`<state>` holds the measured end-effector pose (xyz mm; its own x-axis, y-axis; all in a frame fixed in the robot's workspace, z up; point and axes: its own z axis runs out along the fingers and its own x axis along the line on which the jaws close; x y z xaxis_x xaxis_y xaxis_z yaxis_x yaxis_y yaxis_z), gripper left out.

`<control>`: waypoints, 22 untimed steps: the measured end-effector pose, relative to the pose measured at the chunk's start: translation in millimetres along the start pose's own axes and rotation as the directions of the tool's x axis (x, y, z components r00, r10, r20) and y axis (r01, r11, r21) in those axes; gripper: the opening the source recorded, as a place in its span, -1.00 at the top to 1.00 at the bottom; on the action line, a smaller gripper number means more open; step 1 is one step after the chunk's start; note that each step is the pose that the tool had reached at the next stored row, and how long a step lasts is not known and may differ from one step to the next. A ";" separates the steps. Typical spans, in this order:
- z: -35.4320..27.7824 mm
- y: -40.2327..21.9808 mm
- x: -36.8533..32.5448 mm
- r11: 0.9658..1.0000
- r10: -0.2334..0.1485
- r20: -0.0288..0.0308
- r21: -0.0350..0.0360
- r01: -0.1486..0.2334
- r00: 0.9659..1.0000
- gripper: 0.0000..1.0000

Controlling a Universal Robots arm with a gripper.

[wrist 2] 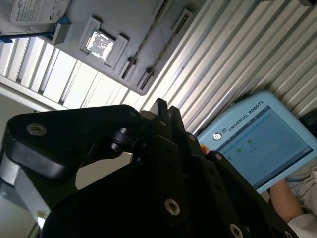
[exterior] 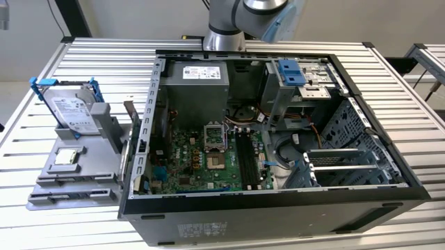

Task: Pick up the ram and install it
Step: 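Pick up the ram and move it above insertion slot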

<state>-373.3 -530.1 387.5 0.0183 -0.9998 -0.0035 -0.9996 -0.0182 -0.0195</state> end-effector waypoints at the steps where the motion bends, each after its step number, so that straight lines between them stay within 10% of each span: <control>1: 0.0 0.0 0.0 1.000 0.000 0.000 0.000 0.000 1.000 -1.00; 11: 0.1 0.0 -0.1 1.000 0.000 0.000 0.000 0.000 1.000 -1.00; 22: 18.0 0.3 0.0 1.000 0.000 0.001 0.000 0.000 1.000 -1.00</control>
<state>-373.3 -530.0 369.5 0.0186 -0.9998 -0.0042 -0.9996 -0.0185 -0.0190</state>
